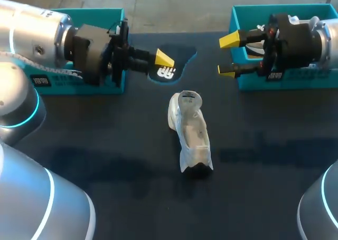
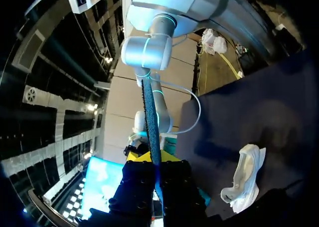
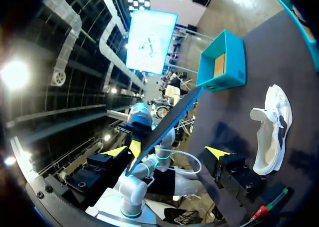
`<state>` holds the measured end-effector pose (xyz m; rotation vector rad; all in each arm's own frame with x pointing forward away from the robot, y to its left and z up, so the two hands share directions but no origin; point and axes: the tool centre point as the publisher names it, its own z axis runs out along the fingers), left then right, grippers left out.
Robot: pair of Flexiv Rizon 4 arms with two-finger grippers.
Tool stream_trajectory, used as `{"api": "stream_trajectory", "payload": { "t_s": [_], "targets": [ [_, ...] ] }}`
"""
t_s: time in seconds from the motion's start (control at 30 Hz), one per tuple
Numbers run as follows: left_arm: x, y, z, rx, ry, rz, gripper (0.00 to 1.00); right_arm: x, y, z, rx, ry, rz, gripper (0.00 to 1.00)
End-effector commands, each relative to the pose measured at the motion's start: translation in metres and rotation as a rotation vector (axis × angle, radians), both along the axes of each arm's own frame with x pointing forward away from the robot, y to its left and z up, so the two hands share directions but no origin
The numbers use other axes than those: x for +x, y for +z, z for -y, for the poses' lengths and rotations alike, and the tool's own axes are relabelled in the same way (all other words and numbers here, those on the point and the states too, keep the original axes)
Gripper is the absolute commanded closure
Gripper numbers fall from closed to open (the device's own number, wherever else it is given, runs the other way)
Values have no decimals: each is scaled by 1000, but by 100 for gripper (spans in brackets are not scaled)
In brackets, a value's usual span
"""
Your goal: Take the shoe out of the shoebox, open the shoe tongue, remove and reinsert the insole, then place the shoe into the shoebox
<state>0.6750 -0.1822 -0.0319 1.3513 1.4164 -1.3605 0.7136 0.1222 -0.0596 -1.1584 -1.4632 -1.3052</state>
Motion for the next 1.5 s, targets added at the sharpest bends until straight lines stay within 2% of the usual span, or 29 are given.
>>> {"api": "stream_trajectory", "payload": {
  "t_s": [0.03, 0.43, 0.7, 0.9, 1.17, 1.23, 1.27, 1.33, 1.43, 1.5],
  "targets": [
    [-7, -6, 3, -71, 57, 252, 100, 0, 0, -2, 0, -2, 0, 0],
    [-7, -9, 4, -75, 73, 241, 100, 0, 0, -2, 0, -2, 0, 0],
    [-4, -29, 23, -118, 104, 449, 100, 1, -1, -5, 9, 4, -3, 0],
    [-5, -39, 37, -128, 102, 451, 100, 5, -7, -16, 44, 13, -18, 0],
    [-3, -42, 56, -140, 120, 464, 100, 6, -10, -28, 61, 29, -41, 0],
    [-3, -42, 60, -143, 129, 469, 100, 5, -10, -29, 62, 31, -43, 7],
    [-3, -42, 62, -146, 132, 470, 100, 5, -10, -29, 63, 30, -45, 30],
    [-3, -42, 63, -148, 140, 475, 100, 5, -10, -29, 63, 30, -46, 47],
    [-3, -42, 65, -149, 145, 488, 100, 4, -11, -29, 62, 23, -48, 58],
    [-2, -42, 66, -150, 147, 489, 100, 4, -12, -27, 61, 20, -52, 60]
  ]
}}
